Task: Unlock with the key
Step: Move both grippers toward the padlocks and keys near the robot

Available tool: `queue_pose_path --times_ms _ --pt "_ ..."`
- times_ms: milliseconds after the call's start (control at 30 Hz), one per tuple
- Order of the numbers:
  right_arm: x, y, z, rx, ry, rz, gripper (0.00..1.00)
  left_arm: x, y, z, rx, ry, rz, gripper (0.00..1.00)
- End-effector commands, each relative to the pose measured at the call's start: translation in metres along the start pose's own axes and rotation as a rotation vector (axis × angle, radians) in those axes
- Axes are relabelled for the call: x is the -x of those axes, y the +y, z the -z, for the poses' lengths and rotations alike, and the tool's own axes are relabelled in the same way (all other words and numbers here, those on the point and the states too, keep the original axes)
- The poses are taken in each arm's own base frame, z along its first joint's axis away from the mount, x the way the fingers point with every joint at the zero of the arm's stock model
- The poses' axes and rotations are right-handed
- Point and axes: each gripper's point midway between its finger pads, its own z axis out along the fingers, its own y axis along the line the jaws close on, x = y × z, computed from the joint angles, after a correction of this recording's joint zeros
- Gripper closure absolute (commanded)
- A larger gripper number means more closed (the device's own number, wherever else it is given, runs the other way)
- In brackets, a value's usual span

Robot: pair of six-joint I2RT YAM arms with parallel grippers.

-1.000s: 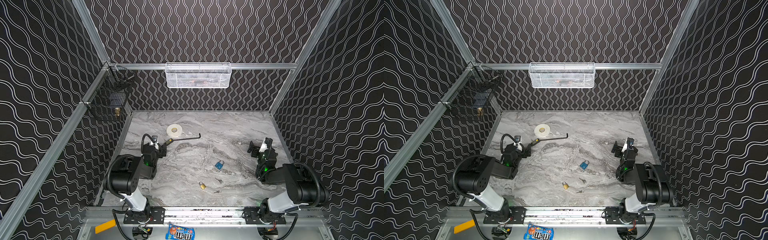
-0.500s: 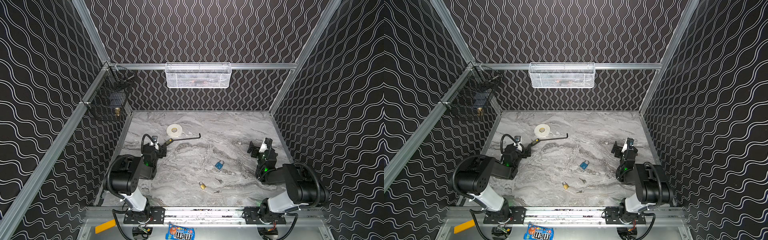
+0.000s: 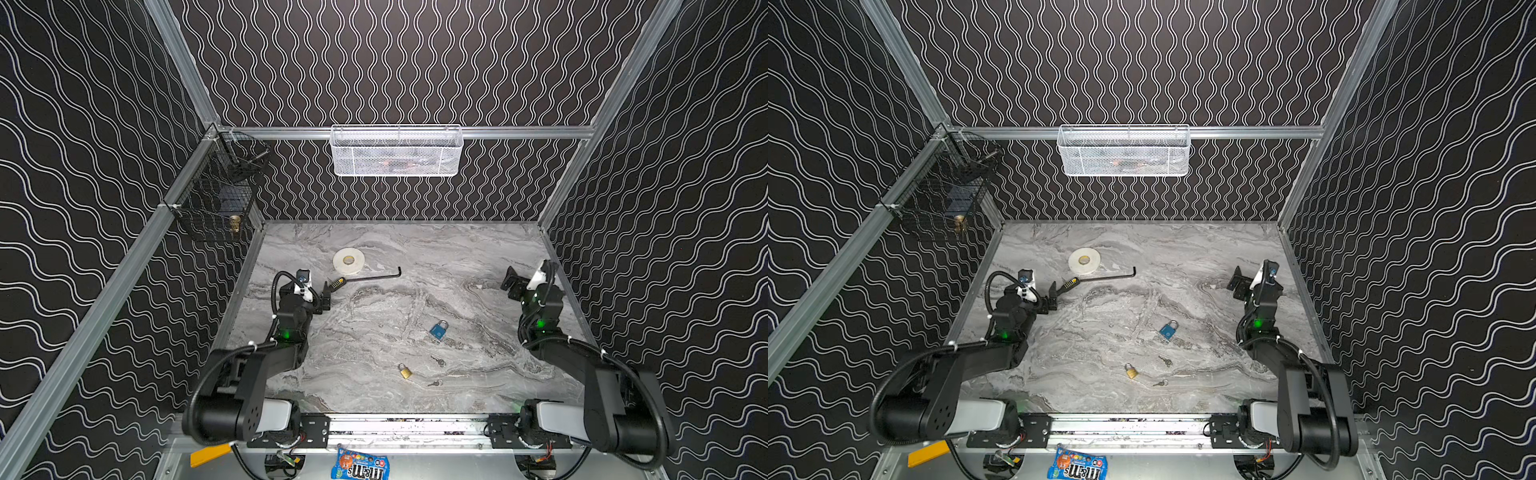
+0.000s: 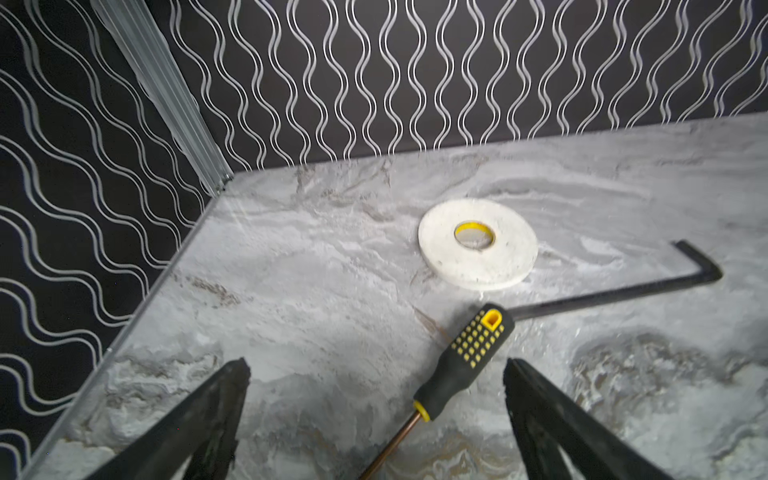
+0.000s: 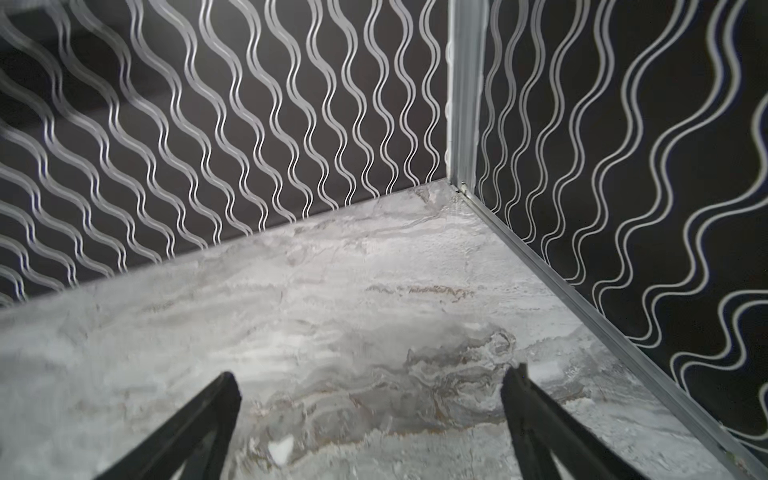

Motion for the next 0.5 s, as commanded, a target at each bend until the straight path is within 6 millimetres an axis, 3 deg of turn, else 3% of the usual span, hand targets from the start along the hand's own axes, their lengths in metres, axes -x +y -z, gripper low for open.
queue_pose_path --times_ms 0,200,300,467 --pt "-0.02 0.002 0.002 0.0 0.155 -0.08 0.01 -0.004 -0.002 0.008 -0.02 0.058 0.075 0.01" --pt "-0.004 0.022 0.012 0.071 0.225 -0.24 0.01 0.026 0.008 0.026 0.02 0.066 0.295 0.01" --pt "-0.007 0.032 0.018 0.108 0.3 -0.311 0.01 0.041 0.003 0.032 -0.013 0.079 0.374 0.01" --pt "-0.023 0.047 0.029 0.199 0.395 -0.407 0.01 0.026 0.01 0.041 0.057 0.167 0.573 0.01"
